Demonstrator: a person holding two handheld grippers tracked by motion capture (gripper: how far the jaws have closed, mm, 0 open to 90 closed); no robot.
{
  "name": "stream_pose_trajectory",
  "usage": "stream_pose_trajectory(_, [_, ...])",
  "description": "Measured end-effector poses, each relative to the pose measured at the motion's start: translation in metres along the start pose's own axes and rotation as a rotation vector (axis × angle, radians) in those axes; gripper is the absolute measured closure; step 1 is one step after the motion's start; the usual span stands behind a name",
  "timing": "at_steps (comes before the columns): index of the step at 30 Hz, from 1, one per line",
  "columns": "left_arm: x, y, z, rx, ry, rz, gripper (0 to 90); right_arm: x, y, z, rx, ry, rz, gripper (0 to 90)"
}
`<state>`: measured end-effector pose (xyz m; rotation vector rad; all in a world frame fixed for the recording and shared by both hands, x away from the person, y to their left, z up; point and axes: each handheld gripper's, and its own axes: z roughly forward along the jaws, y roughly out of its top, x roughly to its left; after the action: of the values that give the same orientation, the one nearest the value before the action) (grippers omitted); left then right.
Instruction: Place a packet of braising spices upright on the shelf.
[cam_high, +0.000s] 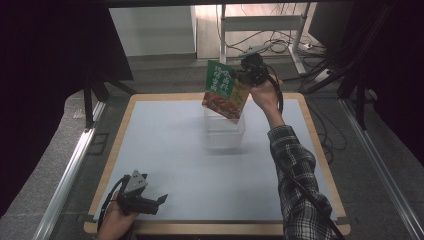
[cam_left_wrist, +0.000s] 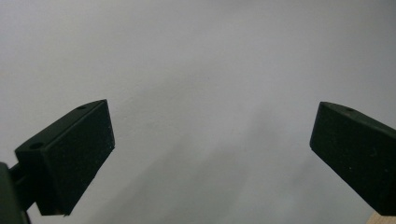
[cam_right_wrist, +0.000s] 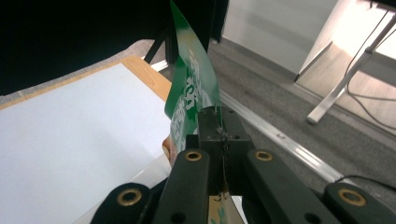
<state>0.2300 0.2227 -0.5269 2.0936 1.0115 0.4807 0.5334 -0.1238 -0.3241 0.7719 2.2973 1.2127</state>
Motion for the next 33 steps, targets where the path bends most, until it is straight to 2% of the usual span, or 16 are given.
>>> stream_pose_trajectory(4, [0.0,0.0,0.0,0.001,0.0,0.001,0.0,0.002,-0.001,0.005,0.035,-0.009,-0.017,88.6])
stream_pose_trajectory(7, [0.0,0.0,0.0,0.0,0.0,-0.001,0.0,0.002,-0.004,0.012,0.049,-0.008,0.002,88.2])
stream_pose_trajectory(9, [0.0,0.0,0.0,0.002,0.0,0.005,0.0,0.002,-0.009,0.023,0.11,-0.007,-0.005,87.3])
stream_pose_trajectory(11, [0.0,0.0,0.0,0.005,0.001,0.008,0.0,0.008,-0.012,0.027,0.102,-0.023,-0.021,86.6])
stream_pose_trajectory(13, [-0.001,0.0,0.0,0.003,0.001,0.006,0.0,0.009,-0.012,0.028,0.098,-0.019,-0.02,85.8])
stream_pose_trajectory(15, [-0.001,0.0,0.0,0.003,0.001,0.006,0.0,0.009,-0.014,0.032,0.104,-0.027,-0.025,77.6])
stream_pose_trajectory(18, [-0.001,0.0,0.0,0.005,0.001,0.009,0.0,0.008,-0.016,0.034,0.117,-0.038,-0.012,70.9])
stream_pose_trajectory(20, [-0.001,0.0,0.0,0.005,0.002,0.011,0.0,0.005,-0.02,0.031,0.078,-0.015,0.038,64.4])
stream_pose_trajectory(23, [-0.001,0.0,0.0,0.006,0.002,0.013,0.0,0.004,-0.022,0.029,0.063,-0.014,0.056,59.3])
stream_pose_trajectory(26, [-0.001,0.0,0.001,0.005,0.002,0.011,0.0,0.003,-0.023,0.026,0.056,-0.03,0.052,50.8])
stream_pose_trajectory(33, [-0.001,0.0,0.001,0.005,0.002,0.009,0.0,0.0,-0.024,0.023,0.037,-0.034,0.062,40.4])
